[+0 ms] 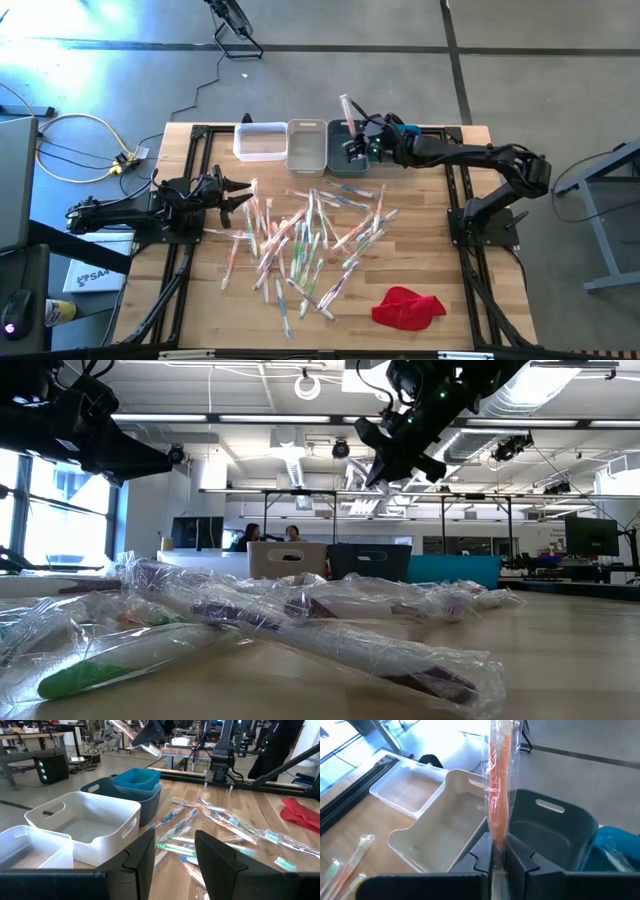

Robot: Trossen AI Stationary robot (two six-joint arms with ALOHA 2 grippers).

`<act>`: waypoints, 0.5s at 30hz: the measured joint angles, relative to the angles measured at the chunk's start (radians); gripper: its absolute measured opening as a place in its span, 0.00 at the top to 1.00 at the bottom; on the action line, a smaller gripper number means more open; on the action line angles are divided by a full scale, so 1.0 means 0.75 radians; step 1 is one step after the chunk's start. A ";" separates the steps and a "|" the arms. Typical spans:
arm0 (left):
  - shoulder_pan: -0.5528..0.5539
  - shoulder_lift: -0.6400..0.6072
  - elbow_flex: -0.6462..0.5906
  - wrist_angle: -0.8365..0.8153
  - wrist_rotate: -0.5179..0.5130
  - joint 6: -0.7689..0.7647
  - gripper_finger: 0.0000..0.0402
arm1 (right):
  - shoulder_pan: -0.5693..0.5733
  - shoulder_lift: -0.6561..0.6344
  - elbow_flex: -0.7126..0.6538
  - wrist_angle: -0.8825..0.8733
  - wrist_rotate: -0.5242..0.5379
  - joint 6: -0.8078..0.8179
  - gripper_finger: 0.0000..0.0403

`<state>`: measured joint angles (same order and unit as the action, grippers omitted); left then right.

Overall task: Pick & Place Toothbrushes
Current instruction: Put the orange toothbrush into the dark green bin

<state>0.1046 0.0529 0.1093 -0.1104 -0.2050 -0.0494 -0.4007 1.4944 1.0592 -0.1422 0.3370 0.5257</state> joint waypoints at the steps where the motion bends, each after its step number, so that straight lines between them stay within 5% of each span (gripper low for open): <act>1: 0.000 0.000 0.000 0.000 0.000 0.000 0.66 | -0.002 0.000 0.000 0.001 0.000 -0.009 0.96; 15: 0.000 0.000 0.000 0.001 0.001 0.000 0.66 | -0.127 0.001 0.000 0.007 0.001 -0.148 0.96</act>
<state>0.1045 0.0532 0.1093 -0.1093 -0.2047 -0.0494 -0.4962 1.4948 1.0592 -0.1371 0.3374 0.4150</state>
